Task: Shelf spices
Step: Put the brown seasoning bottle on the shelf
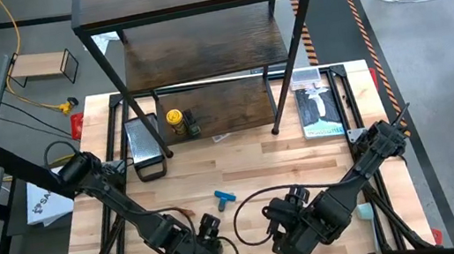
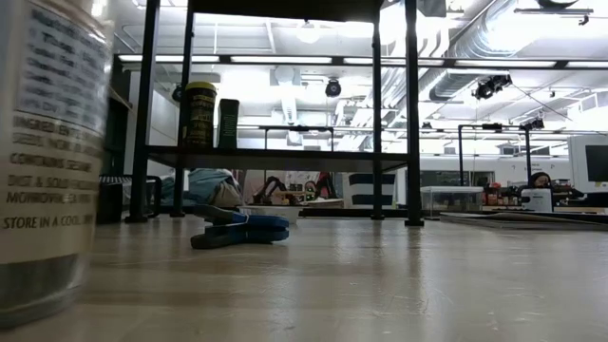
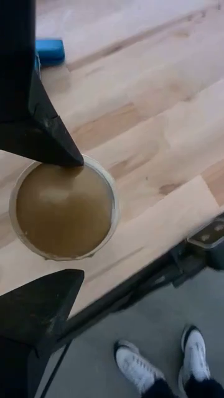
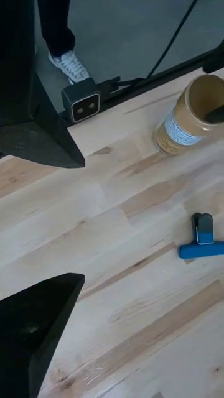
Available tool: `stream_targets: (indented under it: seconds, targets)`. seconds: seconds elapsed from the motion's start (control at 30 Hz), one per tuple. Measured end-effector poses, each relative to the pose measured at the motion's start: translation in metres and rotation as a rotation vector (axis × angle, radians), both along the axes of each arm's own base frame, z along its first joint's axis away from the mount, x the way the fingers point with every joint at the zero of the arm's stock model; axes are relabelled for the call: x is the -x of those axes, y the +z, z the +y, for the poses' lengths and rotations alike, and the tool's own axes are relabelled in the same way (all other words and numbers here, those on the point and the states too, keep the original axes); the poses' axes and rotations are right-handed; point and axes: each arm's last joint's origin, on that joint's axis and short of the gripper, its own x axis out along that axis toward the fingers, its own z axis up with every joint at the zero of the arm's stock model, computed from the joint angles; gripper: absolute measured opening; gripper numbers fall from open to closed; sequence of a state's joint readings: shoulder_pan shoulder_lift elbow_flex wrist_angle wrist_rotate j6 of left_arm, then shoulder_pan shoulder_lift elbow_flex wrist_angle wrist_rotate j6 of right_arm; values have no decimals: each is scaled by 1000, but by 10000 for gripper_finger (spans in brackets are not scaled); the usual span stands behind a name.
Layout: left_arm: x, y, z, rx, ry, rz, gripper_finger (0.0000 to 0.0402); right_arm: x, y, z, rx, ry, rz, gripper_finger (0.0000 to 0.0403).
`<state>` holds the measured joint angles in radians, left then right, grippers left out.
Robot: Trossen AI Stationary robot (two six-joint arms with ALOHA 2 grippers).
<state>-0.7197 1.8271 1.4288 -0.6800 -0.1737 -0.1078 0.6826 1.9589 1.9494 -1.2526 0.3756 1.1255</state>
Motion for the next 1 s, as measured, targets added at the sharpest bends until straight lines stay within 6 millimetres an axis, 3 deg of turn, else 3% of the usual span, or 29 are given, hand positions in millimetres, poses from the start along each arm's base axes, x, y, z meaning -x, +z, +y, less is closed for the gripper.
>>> stream_targets:
  seconds: [1.0]
  targets:
    - [-3,7,6,-119,51,-117,282,-4,0,-4,8,-20,-14,287]
